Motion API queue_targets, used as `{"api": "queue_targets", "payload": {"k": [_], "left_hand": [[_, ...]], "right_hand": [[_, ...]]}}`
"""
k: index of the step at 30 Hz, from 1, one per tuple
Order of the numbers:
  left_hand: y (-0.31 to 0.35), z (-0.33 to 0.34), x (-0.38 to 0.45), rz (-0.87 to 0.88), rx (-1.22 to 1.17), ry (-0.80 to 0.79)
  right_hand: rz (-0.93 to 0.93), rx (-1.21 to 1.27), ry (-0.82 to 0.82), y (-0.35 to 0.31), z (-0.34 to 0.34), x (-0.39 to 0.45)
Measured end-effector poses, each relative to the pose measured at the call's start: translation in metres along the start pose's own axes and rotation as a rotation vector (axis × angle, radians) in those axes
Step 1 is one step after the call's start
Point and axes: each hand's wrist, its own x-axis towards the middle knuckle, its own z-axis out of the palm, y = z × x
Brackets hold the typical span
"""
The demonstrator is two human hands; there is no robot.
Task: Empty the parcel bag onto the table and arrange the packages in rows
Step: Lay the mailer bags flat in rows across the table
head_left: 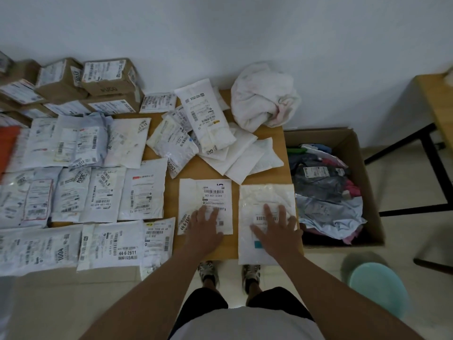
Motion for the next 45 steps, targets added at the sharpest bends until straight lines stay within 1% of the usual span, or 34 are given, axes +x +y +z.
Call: {"api": "queue_targets", "payload": {"k": [6,11,15,18,19,22,23,25,28,31,36,43,45], "left_hand": [[0.014,0.008,-0.014,-0.015,-0.019,-0.02],[0.02,0.009,-0.019,-0.067,-0.084,0.018],[0.019,0.006,-0.021,-0.079,-0.076,0.038],[0.017,0.005,-0.022,-0.08,-0.084,0.017],[0.016,0.005,-0.022,-0.078,-0.087,0.009],[0.015,0.006,-0.024,-0.066,-0.091,0.005],[0.015,0.005,-0.025,-0.064,-0.088,0.005],[0.015,0.006,-0.027,-0.065,-0.078,0.004],[0.014,0.007,-0.029,-0.08,-0.097,-0.002],[0.016,0.007,-0.03,-0.088,-0.116,-0.009],[0.017,0.006,-0.033,-0.097,-0.105,-0.032],[0.02,0.006,-0.036,-0.126,-0.13,-0.078],[0.02,0.005,-0.036,-0.129,-0.13,-0.083]], "right_hand": [[0.02,0.045,0.019,-0.007,0.0,0.014],[-0.043,0.028,0.118,-0.006,0.005,0.014],[-0.046,-0.009,0.093,-0.004,0.006,0.012],[-0.043,-0.028,0.08,-0.005,0.005,0.011],[-0.049,-0.017,0.06,-0.005,0.005,0.012],[-0.048,0.124,-0.022,-0.004,0.001,0.015],[-0.045,0.143,0.008,-0.004,0.003,0.015],[-0.023,0.135,0.127,-0.005,0.007,0.015],[0.006,0.13,0.111,-0.008,0.011,0.016],[-0.016,0.181,0.155,-0.007,0.013,0.016],[-0.006,0.167,0.19,-0.004,0.017,0.016],[0.003,0.124,0.104,0.0,0.017,0.014],[-0.004,0.125,0.119,0.001,0.017,0.013]]}}
